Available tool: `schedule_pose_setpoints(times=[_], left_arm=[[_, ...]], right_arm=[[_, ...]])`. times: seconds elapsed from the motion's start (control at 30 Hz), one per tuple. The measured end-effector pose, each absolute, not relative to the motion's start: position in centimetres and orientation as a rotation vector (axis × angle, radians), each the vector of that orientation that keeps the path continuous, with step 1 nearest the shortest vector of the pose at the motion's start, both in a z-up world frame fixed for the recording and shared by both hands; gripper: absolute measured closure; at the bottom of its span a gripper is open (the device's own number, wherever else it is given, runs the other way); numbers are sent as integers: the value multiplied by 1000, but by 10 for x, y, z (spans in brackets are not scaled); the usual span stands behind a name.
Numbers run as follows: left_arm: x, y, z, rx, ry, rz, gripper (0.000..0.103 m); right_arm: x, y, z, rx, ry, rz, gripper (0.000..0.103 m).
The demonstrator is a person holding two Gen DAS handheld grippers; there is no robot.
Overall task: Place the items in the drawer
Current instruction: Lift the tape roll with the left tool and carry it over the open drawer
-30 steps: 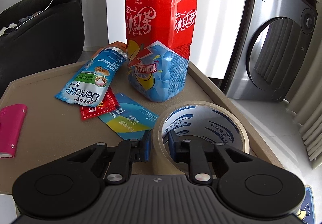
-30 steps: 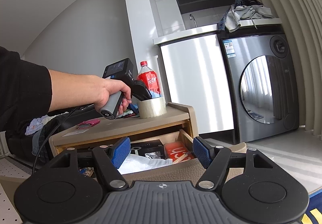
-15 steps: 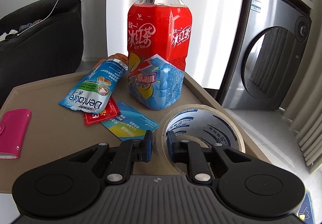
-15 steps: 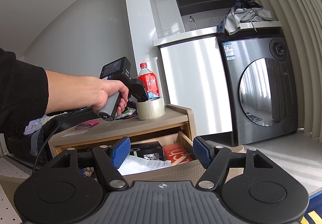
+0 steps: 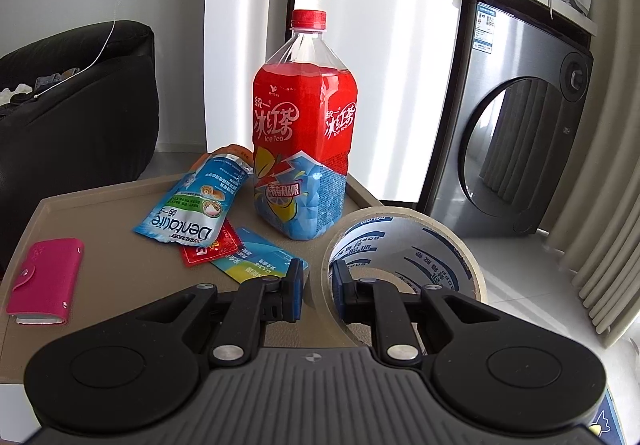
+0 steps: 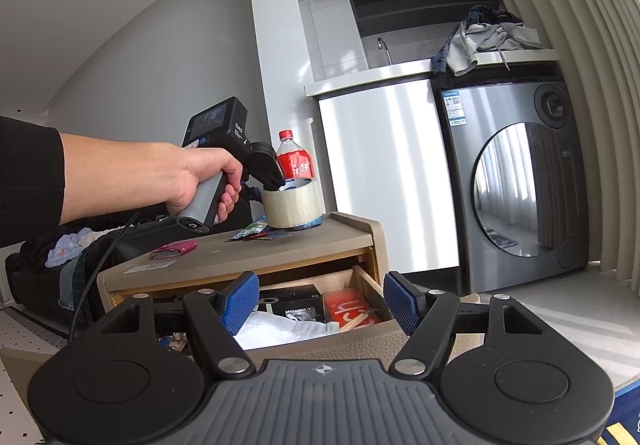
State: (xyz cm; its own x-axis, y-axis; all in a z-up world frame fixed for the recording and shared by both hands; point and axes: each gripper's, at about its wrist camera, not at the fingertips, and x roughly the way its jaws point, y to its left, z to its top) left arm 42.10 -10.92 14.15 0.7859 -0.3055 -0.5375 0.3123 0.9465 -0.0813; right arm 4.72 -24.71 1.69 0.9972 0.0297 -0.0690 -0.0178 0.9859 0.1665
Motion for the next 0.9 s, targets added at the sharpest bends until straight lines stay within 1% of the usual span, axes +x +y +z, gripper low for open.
schedule_pose_setpoints(times=[0.47, 0.9], left_arm=[[352, -96, 164, 57, 510, -423, 86], [302, -93, 146, 60, 503, -504, 86]], right_arm=[[36, -241, 19, 139, 60, 23, 30], [33, -241, 20, 122, 57, 1, 30]])
